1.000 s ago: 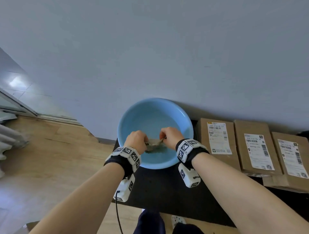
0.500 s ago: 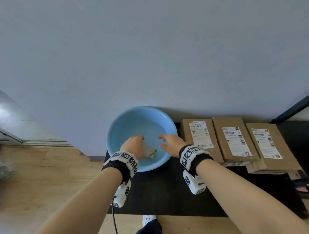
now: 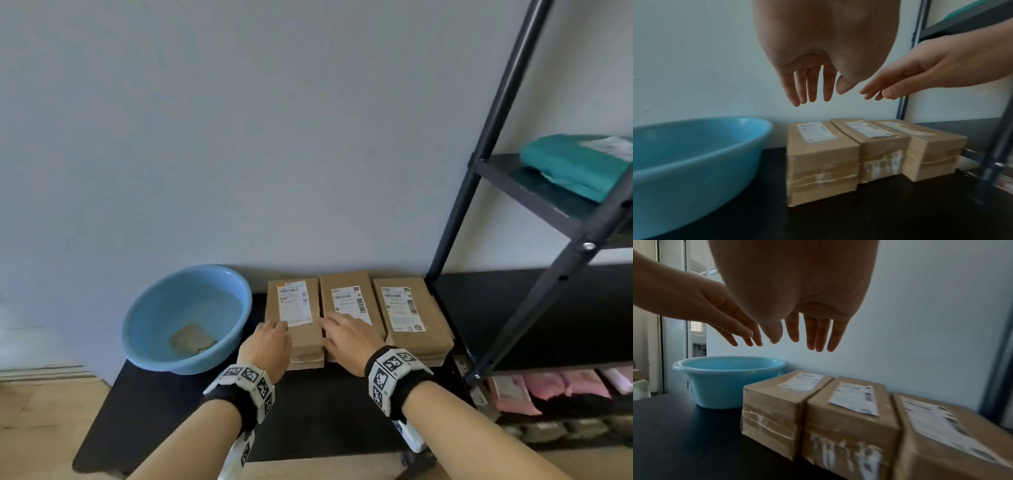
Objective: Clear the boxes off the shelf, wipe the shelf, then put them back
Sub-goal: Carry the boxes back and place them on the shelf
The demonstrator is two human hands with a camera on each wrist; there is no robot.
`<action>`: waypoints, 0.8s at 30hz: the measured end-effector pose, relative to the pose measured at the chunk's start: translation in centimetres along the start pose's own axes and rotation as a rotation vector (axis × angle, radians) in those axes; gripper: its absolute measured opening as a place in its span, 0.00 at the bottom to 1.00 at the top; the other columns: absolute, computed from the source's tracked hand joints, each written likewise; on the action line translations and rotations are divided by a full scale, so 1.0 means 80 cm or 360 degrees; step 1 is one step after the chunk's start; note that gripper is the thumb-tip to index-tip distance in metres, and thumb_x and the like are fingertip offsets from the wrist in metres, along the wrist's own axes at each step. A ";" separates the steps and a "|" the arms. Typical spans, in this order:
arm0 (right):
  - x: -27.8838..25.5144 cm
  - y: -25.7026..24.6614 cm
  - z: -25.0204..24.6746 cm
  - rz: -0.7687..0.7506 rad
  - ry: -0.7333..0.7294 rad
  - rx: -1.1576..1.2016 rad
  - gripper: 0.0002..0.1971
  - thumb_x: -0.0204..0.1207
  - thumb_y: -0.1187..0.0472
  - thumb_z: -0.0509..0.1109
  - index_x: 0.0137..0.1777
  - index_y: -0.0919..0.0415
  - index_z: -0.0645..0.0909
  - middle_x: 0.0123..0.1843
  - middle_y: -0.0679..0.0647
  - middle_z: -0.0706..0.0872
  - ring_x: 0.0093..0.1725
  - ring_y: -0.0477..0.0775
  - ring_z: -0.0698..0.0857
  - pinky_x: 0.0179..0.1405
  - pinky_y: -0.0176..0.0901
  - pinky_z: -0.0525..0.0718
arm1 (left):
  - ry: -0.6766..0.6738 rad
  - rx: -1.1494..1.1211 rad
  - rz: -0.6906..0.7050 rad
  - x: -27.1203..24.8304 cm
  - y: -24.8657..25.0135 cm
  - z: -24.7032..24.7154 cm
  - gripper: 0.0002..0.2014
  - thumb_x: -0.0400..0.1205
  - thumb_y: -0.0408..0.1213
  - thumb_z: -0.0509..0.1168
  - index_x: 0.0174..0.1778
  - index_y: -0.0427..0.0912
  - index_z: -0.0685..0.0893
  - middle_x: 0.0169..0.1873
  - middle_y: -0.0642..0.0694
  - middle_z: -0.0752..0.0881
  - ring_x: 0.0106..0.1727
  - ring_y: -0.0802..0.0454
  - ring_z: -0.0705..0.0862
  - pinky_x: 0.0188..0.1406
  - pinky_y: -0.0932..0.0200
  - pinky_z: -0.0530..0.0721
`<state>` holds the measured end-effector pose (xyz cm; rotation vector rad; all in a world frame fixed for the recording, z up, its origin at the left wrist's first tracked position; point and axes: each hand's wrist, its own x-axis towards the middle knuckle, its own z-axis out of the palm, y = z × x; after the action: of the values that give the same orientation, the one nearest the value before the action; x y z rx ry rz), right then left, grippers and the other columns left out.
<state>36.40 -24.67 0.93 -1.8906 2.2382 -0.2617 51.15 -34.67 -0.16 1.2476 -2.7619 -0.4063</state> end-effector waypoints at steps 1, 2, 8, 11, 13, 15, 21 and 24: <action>-0.019 0.020 -0.002 0.0022 0.0000 -0.0016 0.21 0.85 0.54 0.56 0.76 0.57 0.68 0.73 0.54 0.75 0.65 0.56 0.79 0.60 0.51 0.81 | -0.0015 -0.0013 0.0022 -0.007 0.025 0.009 0.14 0.86 0.42 0.50 0.61 0.43 0.78 0.62 0.47 0.79 0.63 0.49 0.78 0.57 0.54 0.81; -0.037 0.039 -0.005 0.0060 -0.0008 -0.0027 0.21 0.85 0.53 0.56 0.76 0.57 0.68 0.73 0.53 0.75 0.64 0.56 0.79 0.59 0.51 0.81 | -0.0041 -0.0041 0.0040 -0.013 0.049 0.017 0.14 0.86 0.42 0.50 0.60 0.44 0.78 0.62 0.47 0.79 0.62 0.49 0.78 0.58 0.53 0.81; -0.122 0.138 -0.022 0.0366 -0.0007 0.0160 0.21 0.86 0.57 0.55 0.77 0.58 0.67 0.75 0.54 0.71 0.74 0.57 0.74 0.71 0.50 0.75 | -0.0121 -0.0139 0.0156 -0.025 0.170 0.060 0.15 0.86 0.41 0.51 0.63 0.42 0.77 0.62 0.45 0.80 0.62 0.47 0.80 0.57 0.52 0.81; -0.138 0.179 -0.020 0.0504 0.0052 0.0195 0.23 0.85 0.52 0.56 0.78 0.54 0.65 0.76 0.50 0.72 0.68 0.52 0.78 0.64 0.47 0.80 | -0.0211 -0.0204 0.0157 -0.013 0.207 0.083 0.15 0.85 0.40 0.52 0.63 0.42 0.77 0.62 0.44 0.81 0.62 0.45 0.80 0.58 0.52 0.81; -0.137 0.201 -0.015 0.0623 0.0063 0.0285 0.23 0.84 0.52 0.58 0.78 0.54 0.65 0.75 0.50 0.73 0.69 0.51 0.77 0.66 0.47 0.80 | -0.0275 -0.0261 0.0101 -0.001 0.222 0.099 0.14 0.85 0.40 0.52 0.62 0.41 0.76 0.60 0.43 0.81 0.61 0.45 0.81 0.58 0.53 0.80; -0.129 0.219 -0.005 0.0763 0.0027 0.0425 0.26 0.83 0.53 0.61 0.79 0.55 0.62 0.77 0.51 0.70 0.74 0.52 0.73 0.71 0.49 0.76 | -0.0322 -0.0349 0.0007 0.014 0.230 0.116 0.13 0.85 0.40 0.53 0.60 0.40 0.76 0.59 0.42 0.82 0.60 0.44 0.81 0.57 0.54 0.78; -0.101 0.253 0.031 0.1166 -0.0031 0.0868 0.38 0.81 0.53 0.64 0.84 0.58 0.45 0.85 0.56 0.55 0.83 0.57 0.61 0.81 0.55 0.64 | -0.0460 -0.0580 -0.0368 0.054 0.238 0.154 0.17 0.85 0.43 0.56 0.65 0.38 0.74 0.61 0.39 0.83 0.63 0.41 0.82 0.61 0.52 0.79; -0.086 0.269 0.039 0.1265 -0.0056 0.1033 0.38 0.82 0.54 0.63 0.85 0.58 0.44 0.85 0.57 0.54 0.83 0.59 0.61 0.81 0.55 0.63 | -0.0496 -0.0734 -0.0506 0.070 0.239 0.168 0.19 0.85 0.43 0.57 0.70 0.37 0.72 0.64 0.38 0.82 0.66 0.41 0.81 0.64 0.52 0.78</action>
<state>17.91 -14.32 -7.42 -0.6265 2.2825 -0.6879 31.08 -23.98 -8.00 1.5923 -2.4584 -1.2768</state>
